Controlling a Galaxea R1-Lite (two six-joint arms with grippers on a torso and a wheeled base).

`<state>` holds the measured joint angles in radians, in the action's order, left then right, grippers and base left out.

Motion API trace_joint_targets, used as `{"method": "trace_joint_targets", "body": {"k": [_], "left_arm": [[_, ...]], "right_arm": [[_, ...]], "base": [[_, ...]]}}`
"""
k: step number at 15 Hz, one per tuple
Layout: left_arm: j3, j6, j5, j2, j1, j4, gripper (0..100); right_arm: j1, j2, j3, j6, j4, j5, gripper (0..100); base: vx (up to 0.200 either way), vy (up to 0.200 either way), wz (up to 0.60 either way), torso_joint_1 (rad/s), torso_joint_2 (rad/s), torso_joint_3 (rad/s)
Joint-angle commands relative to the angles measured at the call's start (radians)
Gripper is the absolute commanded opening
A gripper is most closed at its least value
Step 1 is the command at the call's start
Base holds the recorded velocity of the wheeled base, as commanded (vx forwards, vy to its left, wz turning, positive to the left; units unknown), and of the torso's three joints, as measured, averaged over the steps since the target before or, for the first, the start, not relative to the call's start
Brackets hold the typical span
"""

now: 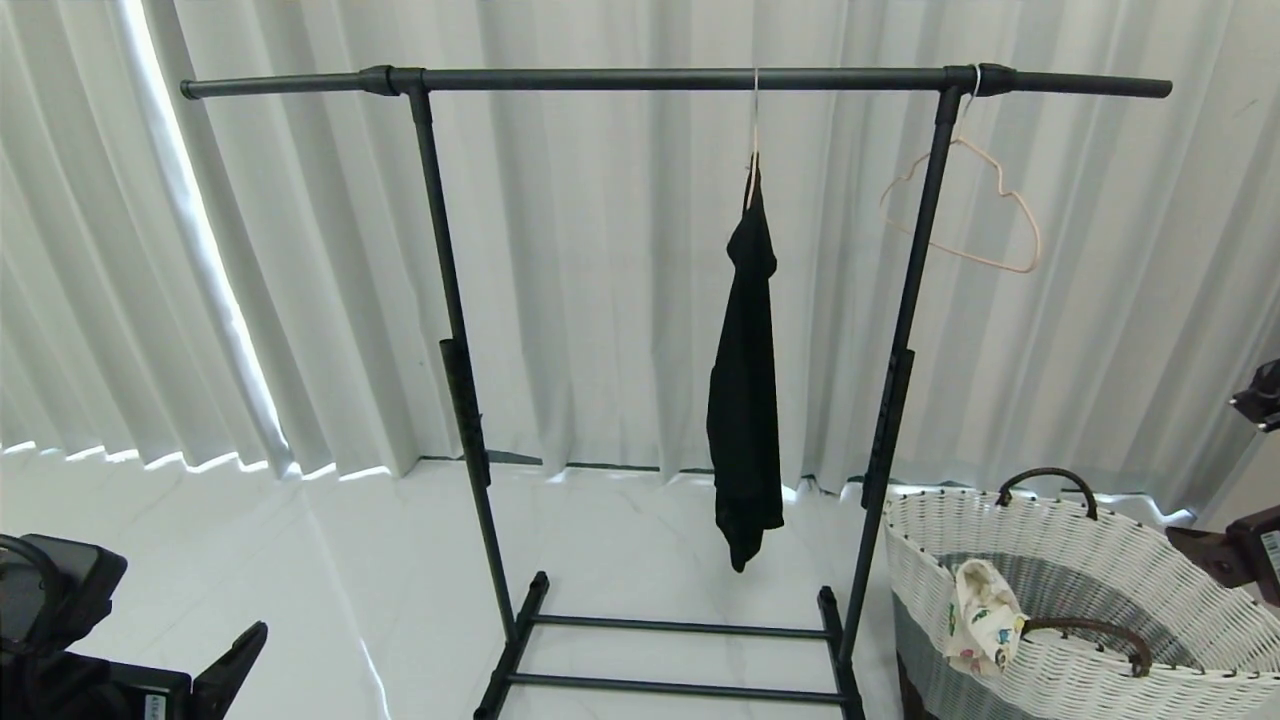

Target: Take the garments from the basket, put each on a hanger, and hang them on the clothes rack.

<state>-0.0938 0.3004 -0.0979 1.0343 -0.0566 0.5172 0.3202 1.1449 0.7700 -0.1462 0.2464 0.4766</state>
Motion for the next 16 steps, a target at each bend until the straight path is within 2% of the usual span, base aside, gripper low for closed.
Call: {"method": "trace_joint_targets", "body": {"k": [1,4,11,14,16], "left_arm": [[0.000,0.000,0.000,0.001,0.000,0.000,100],[0.002,0.000,0.000,0.003,0.000,0.000,100],[0.002,0.000,0.000,-0.002,0.000,0.000,100],[-0.003,0.000,0.001,-0.005,0.001,0.000,100],[-0.003,0.000,0.001,-0.006,0.001,0.000,100]], "right_arm": [[0.000,-0.001,0.000,-0.001,0.001,0.000,100],[0.000,-0.004,0.000,0.002,-0.006,-0.003,100],[0.000,-0.001,-0.009,0.000,-0.029,-0.004,100],[0.000,0.007,-0.009,0.002,-0.029,-0.024,100],[0.000,0.007,-0.009,0.002,-0.036,-0.102,100]], "base": [[0.000,0.000,-0.60,-0.076,0.17,0.149],[0.000,0.000,-0.60,-0.038,0.07,0.084],[0.000,0.000,0.00,0.000,0.00,0.000],[0.200,0.000,0.00,0.002,0.00,0.001],[0.200,0.000,0.00,0.000,0.00,0.002]]}}
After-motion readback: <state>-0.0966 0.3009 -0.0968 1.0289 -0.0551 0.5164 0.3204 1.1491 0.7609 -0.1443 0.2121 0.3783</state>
